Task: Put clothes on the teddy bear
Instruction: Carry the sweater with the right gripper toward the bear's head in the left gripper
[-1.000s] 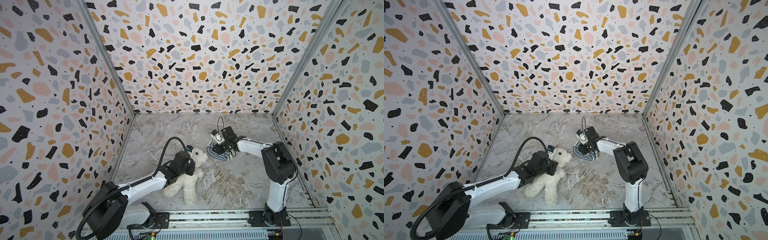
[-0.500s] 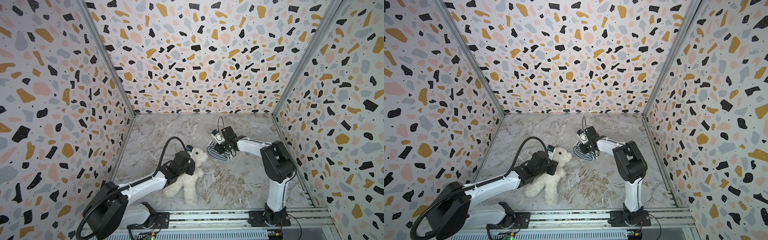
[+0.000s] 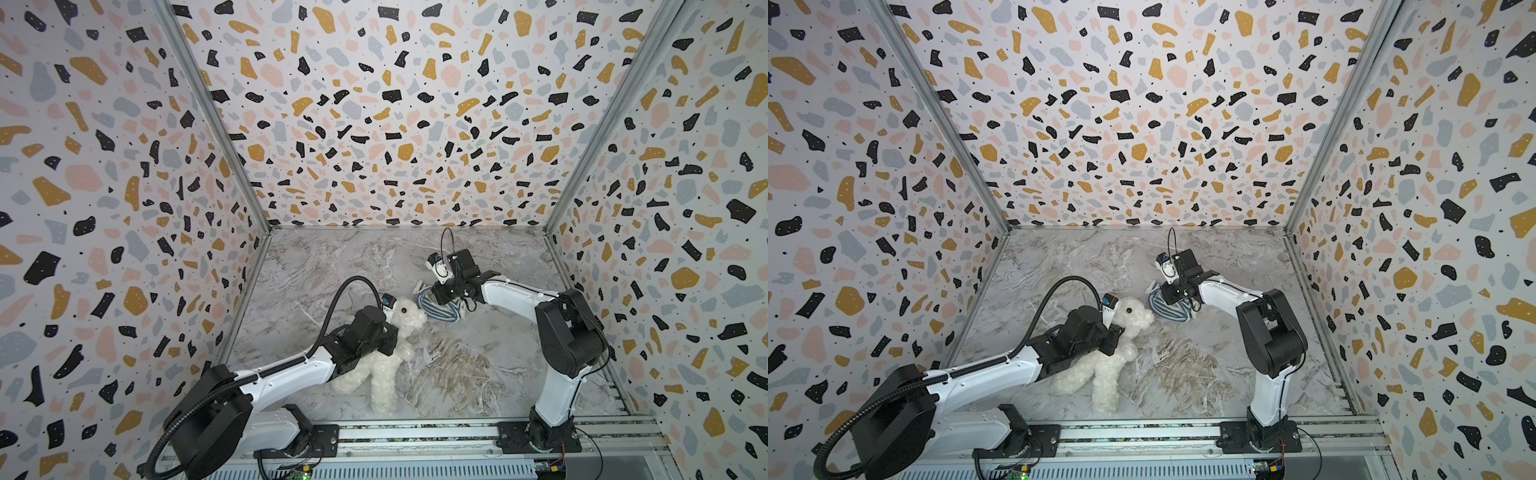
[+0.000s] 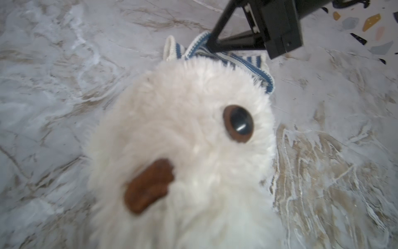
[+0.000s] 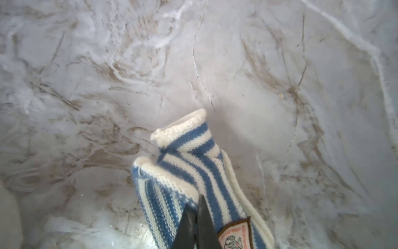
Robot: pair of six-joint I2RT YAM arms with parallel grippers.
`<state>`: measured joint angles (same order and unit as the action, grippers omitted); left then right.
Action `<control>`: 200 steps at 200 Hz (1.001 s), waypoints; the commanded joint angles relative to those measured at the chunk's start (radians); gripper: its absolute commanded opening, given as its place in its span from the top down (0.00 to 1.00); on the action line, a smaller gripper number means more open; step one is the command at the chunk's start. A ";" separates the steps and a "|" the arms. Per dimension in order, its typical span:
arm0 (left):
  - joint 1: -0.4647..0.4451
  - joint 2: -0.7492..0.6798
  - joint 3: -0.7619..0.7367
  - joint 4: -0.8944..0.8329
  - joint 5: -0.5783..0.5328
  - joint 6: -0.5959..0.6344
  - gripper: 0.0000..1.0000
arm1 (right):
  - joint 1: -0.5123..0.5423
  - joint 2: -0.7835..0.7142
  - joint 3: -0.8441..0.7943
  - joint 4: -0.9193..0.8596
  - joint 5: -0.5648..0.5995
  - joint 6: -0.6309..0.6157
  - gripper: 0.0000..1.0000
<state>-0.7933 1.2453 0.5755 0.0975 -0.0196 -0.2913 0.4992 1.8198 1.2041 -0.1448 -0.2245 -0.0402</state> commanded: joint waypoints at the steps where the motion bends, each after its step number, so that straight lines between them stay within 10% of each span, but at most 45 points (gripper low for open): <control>1: -0.032 -0.016 -0.012 0.111 0.024 0.044 0.97 | -0.001 -0.059 -0.011 0.016 -0.028 0.017 0.99; 95: -0.119 0.033 -0.068 0.349 0.178 0.091 1.00 | 0.023 -0.122 -0.071 0.051 -0.101 0.055 1.00; 200: -0.118 0.129 -0.041 0.342 0.019 0.123 1.00 | 0.096 -0.240 -0.144 0.037 -0.116 0.072 1.00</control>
<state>-0.9085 1.3785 0.5171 0.3908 0.0921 -0.1944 0.5793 1.6413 1.0855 -0.1013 -0.3252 0.0177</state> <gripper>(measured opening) 0.146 0.048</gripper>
